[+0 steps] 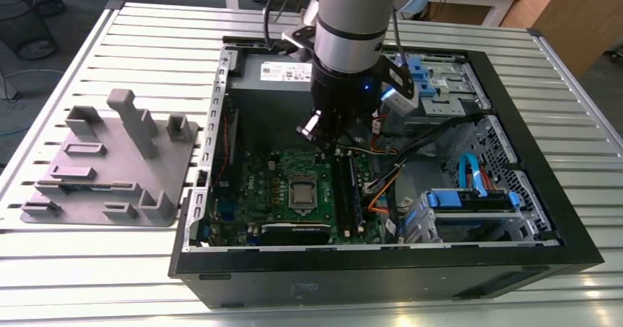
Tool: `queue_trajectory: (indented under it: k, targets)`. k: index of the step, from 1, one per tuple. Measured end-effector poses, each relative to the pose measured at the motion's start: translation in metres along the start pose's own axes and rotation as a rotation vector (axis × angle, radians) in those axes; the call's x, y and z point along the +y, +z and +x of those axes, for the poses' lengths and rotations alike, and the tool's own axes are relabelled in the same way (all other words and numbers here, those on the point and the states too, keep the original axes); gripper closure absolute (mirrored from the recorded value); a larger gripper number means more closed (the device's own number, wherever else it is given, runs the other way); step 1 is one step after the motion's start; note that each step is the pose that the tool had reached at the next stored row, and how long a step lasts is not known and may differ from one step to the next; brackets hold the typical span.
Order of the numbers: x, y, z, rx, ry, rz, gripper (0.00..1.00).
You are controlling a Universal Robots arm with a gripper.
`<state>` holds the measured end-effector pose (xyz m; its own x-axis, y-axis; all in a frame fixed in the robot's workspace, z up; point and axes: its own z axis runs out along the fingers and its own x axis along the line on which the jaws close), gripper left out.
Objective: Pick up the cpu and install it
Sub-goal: 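Install the first cpu locking lever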
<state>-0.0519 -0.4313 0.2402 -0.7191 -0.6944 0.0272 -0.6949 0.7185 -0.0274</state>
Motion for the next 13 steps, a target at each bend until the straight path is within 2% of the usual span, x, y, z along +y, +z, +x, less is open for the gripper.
queue_trajectory:
  k: [8, 13]
  targets:
    - [-0.0132, 0.0028, 0.0149, -0.0001, 0.000, -0.0001, 0.89]
    - [-0.0155, 0.0063, 0.0177, 0.0013, 0.009, 0.0008, 0.89]
